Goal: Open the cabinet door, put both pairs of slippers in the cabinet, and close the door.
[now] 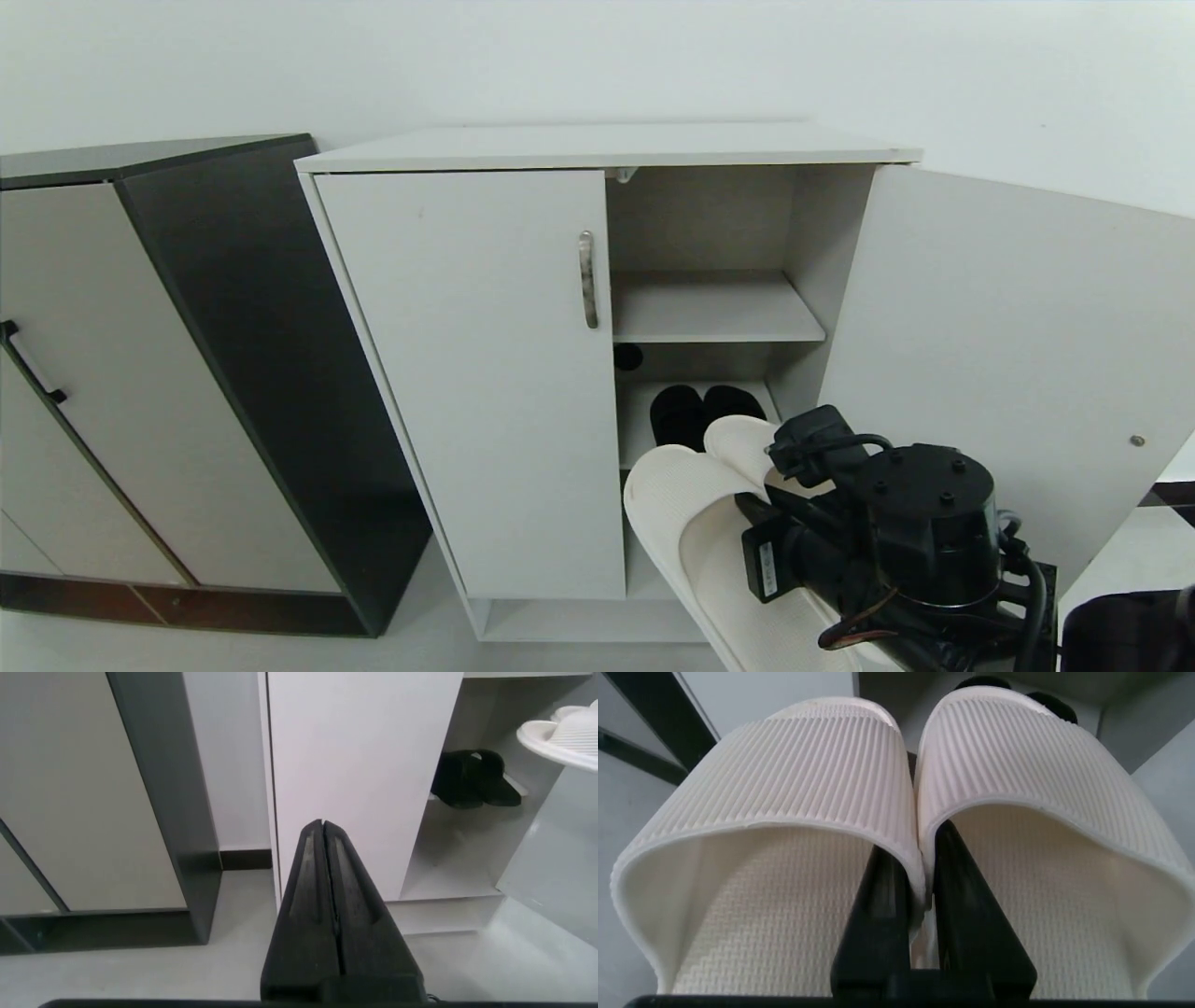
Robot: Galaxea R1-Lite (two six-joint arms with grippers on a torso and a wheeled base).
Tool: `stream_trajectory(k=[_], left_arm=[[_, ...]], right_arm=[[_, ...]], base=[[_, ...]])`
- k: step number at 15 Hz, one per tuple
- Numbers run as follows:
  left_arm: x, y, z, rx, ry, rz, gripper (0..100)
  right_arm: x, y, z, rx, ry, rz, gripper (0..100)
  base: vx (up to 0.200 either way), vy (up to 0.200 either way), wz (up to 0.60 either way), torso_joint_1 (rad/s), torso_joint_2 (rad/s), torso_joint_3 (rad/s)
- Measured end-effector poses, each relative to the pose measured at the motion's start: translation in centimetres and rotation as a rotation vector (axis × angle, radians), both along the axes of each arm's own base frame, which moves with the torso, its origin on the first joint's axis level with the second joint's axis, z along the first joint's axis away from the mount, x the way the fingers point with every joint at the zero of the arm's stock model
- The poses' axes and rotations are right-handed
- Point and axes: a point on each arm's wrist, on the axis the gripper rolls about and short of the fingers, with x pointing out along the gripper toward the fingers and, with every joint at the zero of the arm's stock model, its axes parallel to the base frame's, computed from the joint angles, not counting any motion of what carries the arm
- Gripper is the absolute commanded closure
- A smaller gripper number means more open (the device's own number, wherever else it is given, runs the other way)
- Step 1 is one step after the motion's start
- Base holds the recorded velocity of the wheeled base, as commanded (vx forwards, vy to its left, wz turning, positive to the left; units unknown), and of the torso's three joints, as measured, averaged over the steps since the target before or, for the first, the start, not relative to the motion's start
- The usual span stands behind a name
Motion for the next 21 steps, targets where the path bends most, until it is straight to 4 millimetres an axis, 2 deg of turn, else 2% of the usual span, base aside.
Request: stream_trajectory(k=[4, 8, 12, 16, 21], left_arm=[[0.0, 0.0, 0.0, 0.000, -0.001, 0.001, 100], [0.0, 0.0, 0.0, 0.000, 0.000, 0.001, 100], [0.0, 0.0, 0.0, 0.000, 0.000, 0.001, 100], [0.0, 0.0, 0.0, 0.000, 0.000, 0.000, 100], [0.0, 0.0, 0.0, 0.000, 0.000, 0.000, 100]], right_arm=[[0.4, 0.3, 0.2, -0.004, -0.022, -0.072, 100], [1.2, 2.4, 1.3, 0.000, -0.073, -0.190, 100], [2.5, 4.7, 3.9, -0.001, -0.007, -0.272, 100], [3.9, 6.3, 8.1, 0.052, 0.012, -0.359, 100], [5.0, 7.5, 8.5, 0.064, -0.010, -0.384, 100]], base=[[0.000, 0.000, 0.00, 0.000, 0.00, 0.000], [0.000, 0.000, 0.00, 0.000, 0.00, 0.000], [0.000, 0.000, 0.00, 0.000, 0.00, 0.000], [0.000, 0.000, 0.00, 0.000, 0.00, 0.000], [0.000, 0.000, 0.00, 0.000, 0.00, 0.000]])
